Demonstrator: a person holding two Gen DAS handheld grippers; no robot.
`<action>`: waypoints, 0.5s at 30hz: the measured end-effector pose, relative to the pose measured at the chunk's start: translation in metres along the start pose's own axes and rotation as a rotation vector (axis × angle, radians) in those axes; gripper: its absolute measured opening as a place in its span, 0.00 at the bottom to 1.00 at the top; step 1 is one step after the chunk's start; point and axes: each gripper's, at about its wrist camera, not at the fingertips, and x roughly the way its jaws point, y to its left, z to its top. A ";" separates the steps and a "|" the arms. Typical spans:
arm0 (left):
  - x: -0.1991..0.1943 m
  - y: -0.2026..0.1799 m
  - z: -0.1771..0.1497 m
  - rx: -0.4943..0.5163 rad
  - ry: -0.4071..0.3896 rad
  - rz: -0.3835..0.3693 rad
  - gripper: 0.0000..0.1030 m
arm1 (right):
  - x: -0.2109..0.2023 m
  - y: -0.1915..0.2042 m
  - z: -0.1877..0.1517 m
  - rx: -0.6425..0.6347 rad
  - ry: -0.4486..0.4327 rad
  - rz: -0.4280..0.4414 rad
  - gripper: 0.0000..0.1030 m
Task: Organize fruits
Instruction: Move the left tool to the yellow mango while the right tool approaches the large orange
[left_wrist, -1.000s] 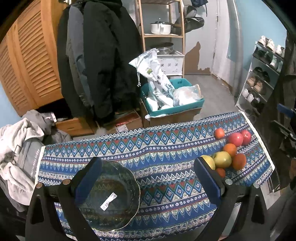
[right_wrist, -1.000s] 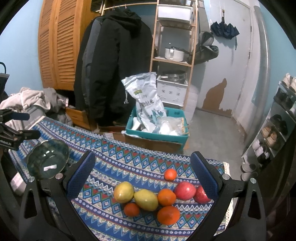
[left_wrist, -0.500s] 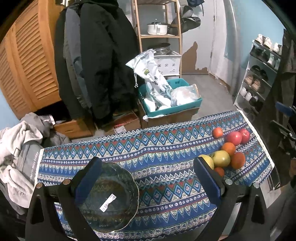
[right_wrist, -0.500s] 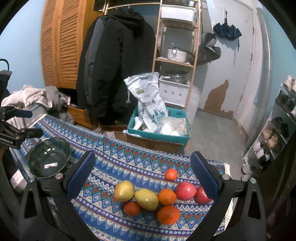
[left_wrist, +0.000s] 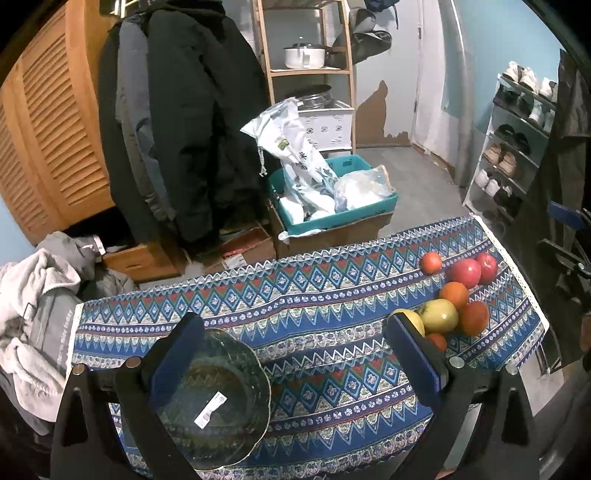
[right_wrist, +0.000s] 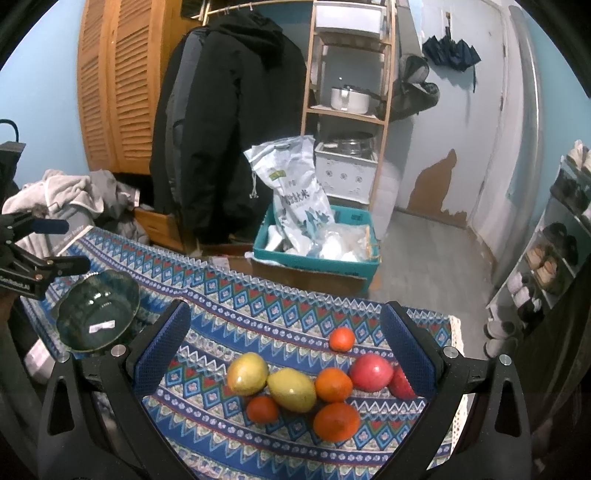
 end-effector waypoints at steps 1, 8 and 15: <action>0.002 -0.002 0.000 0.003 0.001 -0.001 0.98 | 0.001 -0.002 -0.001 -0.001 0.004 -0.007 0.98; 0.023 -0.014 0.001 0.014 0.048 -0.054 0.98 | 0.017 -0.025 -0.013 0.022 0.067 -0.057 0.98; 0.055 -0.035 -0.001 0.053 0.113 -0.057 0.98 | 0.037 -0.051 -0.033 0.056 0.154 -0.099 0.98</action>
